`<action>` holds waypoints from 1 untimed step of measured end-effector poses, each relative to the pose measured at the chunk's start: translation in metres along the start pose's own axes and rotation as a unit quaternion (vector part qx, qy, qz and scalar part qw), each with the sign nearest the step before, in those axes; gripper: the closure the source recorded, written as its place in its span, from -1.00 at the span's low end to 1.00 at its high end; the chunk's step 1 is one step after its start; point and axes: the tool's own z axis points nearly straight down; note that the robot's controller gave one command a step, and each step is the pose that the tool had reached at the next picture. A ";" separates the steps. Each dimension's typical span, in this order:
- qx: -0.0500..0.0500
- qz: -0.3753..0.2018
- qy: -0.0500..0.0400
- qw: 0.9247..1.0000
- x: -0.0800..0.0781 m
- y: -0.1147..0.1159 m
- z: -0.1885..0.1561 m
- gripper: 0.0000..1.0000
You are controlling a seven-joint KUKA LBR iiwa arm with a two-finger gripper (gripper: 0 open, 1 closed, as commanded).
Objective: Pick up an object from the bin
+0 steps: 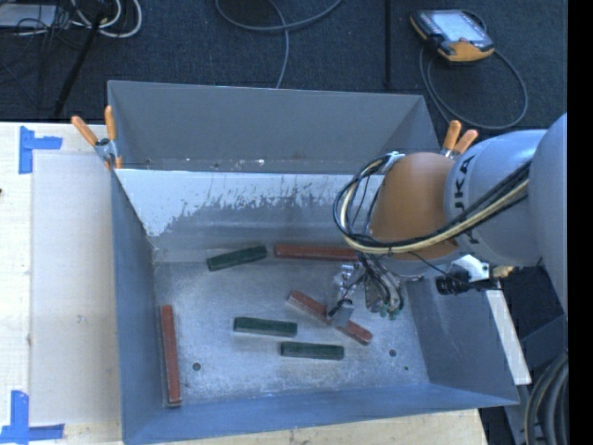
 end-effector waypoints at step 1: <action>0.000 0.000 -0.002 1.000 0.000 0.000 0.000 -1.00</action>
Offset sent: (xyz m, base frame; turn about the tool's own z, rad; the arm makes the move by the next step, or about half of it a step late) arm 0.0000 0.0000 0.0000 0.0000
